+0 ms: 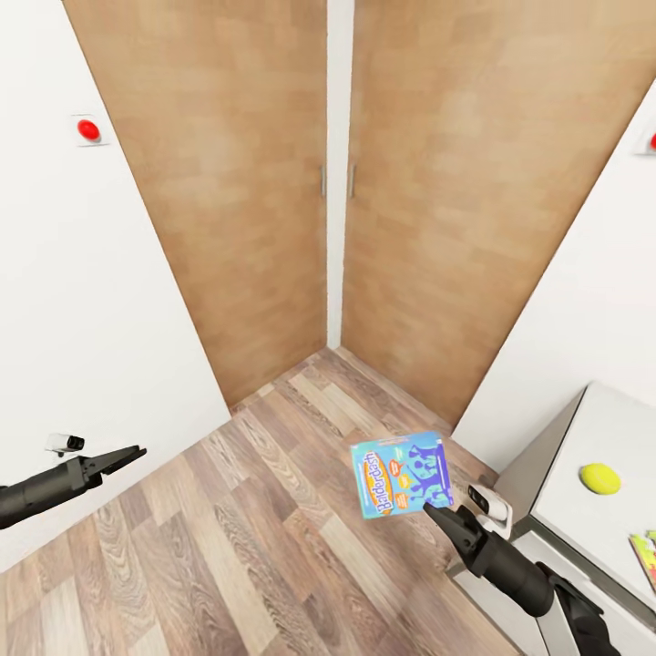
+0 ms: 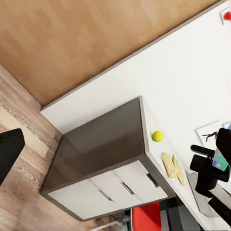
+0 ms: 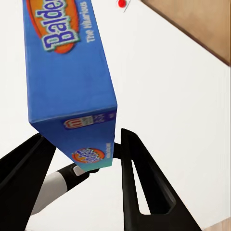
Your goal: Put all the toys in the child's room - the three board games (two on the bed and one on the table), the two jigsaw puzzles on the table, and the tennis ball on the table - inside the toy box on the table in the child's room.
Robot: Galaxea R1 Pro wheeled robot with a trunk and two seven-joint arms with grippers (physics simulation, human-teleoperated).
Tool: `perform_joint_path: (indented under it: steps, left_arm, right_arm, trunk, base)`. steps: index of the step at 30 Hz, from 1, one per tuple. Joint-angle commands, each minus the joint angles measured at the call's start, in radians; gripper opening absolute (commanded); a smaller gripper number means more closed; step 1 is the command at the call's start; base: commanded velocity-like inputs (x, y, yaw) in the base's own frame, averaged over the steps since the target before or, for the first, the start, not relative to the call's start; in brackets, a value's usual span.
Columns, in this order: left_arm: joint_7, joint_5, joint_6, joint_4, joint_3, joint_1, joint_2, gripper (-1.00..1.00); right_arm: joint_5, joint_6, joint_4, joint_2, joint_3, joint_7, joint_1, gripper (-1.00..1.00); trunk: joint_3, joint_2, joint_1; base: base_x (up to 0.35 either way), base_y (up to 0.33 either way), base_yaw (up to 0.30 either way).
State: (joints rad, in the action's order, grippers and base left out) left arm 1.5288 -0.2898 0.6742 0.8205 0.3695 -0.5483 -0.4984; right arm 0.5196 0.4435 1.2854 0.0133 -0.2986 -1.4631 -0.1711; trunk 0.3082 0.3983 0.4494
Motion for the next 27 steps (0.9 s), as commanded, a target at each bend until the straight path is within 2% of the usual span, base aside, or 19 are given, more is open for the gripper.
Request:
perform_joint_path:
  steps: [1, 5, 7, 9, 15, 20, 25, 27]
  left_arm:
    - [0.004, 0.000, 0.009, 0.000, 0.000, -0.001, 0.000, 1.00]
    - [0.005, 0.000, 0.006, 0.000, 0.000, -0.001, 0.000, 1.00]
    - [0.005, 0.000, 0.006, 0.000, 0.000, -0.001, 0.001, 1.00]
    - [0.005, 0.000, 0.005, 0.001, -0.001, -0.001, 0.001, 1.00]
    - [0.005, 0.000, 0.003, 0.002, -0.001, -0.001, 0.001, 1.00]
    - [0.004, 0.003, 0.000, 0.002, -0.002, 0.000, 0.003, 1.00]
    - [0.004, 0.006, -0.002, 0.002, -0.013, 0.000, 0.005, 1.00]
    - [0.004, 0.007, -0.002, 0.002, -0.016, -0.001, 0.006, 1.00]
  right_arm:
    - [0.003, 0.011, 0.001, 0.000, 0.000, -0.003, -0.001, -1.00]
    - [0.002, 0.011, 0.009, 0.001, -0.004, -0.004, 0.000, -1.00]
    - [0.002, 0.013, 0.015, 0.005, -0.031, -0.008, 0.003, -1.00]
    - [0.001, 0.023, 0.020, 0.008, -0.081, -0.026, 0.012, -1.00]
    - [-0.008, 0.039, 0.022, 0.020, -0.146, -0.078, 0.018, -1.00]
    - [-0.007, 0.042, 0.023, 0.040, -0.171, -0.091, 0.019, -1.00]
    - [-0.001, 0.044, 0.023, 0.049, -0.183, -0.094, 0.019, -1.00]
    - [0.000, 0.045, 0.030, 0.051, -0.202, -0.095, 0.028, -1.00]
  trunk:
    - [0.000, 0.002, 0.001]
    - [-0.006, 0.002, 0.001]
    - [-0.009, 0.002, 0.001]
    - [-0.012, 0.002, 0.001]
    - [-0.022, 0.002, 0.001]
    - [-0.029, 0.002, 0.001]
    - [-0.037, 0.002, 0.001]
    - [-0.040, 0.002, 0.001]
  base:
    - [0.000, 0.000, -0.154]
    - [0.000, 0.000, -0.154]
    - [0.000, 0.000, -0.154]
    - [0.000, 0.000, -0.154]
    - [0.000, 0.000, -0.154]
    - [0.000, 0.000, -0.154]
    - [0.000, 0.000, -0.152]
    - [0.000, 0.000, -0.147]
